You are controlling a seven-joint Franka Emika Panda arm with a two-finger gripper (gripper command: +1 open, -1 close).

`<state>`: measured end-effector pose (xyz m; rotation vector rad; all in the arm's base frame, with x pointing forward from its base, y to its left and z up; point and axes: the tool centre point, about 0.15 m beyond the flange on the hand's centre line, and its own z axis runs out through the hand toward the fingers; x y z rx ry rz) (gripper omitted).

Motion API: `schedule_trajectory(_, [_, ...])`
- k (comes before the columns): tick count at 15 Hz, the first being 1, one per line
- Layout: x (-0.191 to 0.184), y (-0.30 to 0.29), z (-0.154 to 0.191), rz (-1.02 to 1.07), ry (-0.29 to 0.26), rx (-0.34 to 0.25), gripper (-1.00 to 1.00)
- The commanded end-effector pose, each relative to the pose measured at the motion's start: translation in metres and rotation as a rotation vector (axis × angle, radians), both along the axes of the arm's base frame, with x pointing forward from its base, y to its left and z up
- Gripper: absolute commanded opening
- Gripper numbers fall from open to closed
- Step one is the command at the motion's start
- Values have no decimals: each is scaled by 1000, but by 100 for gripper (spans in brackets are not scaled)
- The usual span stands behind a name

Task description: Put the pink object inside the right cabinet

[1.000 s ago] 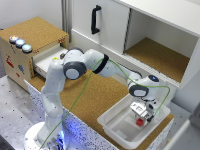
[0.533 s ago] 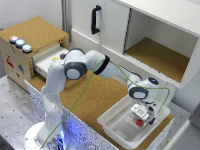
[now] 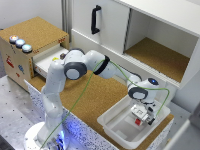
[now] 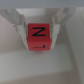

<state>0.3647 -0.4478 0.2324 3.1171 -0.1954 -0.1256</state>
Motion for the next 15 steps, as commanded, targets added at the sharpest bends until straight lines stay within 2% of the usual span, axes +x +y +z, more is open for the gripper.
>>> schedule_trajectory(1, [27,30,82,-73,-132,34,-100])
schedule_trajectory(3, [38,38,102,-80,-177,42,-100])
schedule_trajectory(6, [75,55,133,-73,-271,52,-100])
schedule_trajectory(8, [105,69,161,-45,-351,62,-100])
schedule_trajectory(11, [155,95,192,25,-436,49,-100])
schedule_trajectory(15, [205,123,226,54,-503,62,-100])
